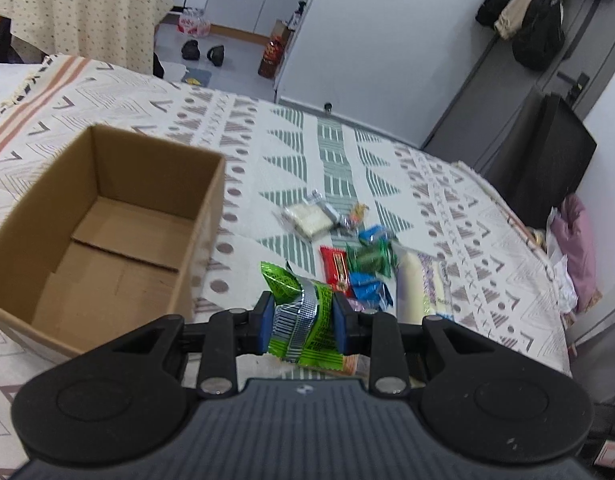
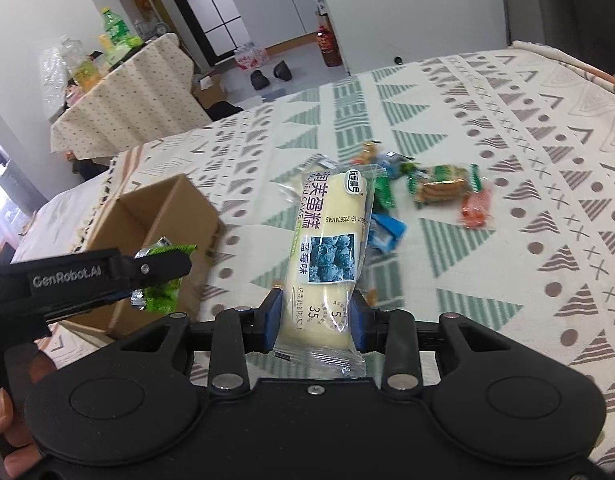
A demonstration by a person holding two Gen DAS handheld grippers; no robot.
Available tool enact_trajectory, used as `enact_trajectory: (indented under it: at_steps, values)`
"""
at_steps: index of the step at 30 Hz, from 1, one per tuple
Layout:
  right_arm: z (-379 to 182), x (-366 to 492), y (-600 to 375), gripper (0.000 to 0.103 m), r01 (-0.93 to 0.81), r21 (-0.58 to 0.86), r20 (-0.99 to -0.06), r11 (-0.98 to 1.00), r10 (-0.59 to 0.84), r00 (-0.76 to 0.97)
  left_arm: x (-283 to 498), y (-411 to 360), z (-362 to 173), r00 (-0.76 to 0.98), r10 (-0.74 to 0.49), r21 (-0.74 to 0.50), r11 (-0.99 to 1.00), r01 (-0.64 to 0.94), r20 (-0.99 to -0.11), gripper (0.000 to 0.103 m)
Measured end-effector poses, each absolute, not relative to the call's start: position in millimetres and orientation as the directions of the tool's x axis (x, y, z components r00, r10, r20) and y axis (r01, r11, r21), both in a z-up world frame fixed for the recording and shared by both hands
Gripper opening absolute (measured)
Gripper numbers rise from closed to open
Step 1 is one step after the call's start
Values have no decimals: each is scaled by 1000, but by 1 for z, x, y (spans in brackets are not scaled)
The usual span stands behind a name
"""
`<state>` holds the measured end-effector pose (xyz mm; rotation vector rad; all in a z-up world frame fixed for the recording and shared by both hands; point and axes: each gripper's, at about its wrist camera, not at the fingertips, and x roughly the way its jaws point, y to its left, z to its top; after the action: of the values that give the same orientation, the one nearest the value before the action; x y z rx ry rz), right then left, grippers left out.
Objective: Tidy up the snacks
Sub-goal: 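Drop the green packet into the box with the left tool while the right tool drops the cake bar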
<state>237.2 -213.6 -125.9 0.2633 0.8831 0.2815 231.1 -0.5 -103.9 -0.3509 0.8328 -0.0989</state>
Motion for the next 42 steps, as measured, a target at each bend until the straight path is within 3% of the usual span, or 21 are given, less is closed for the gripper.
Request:
enact_trajectory:
  at_steps: [21,42]
  values:
    - [-95,250,-135,34,-233,365,-664,901,427,613,235,80,-84,748,-136,-393,902,-177,-650,29]
    - [-96,281,-58,34,-322,398,-651,859,511,561,247,148,-102,727,14,-391,836,-385,-686,34]
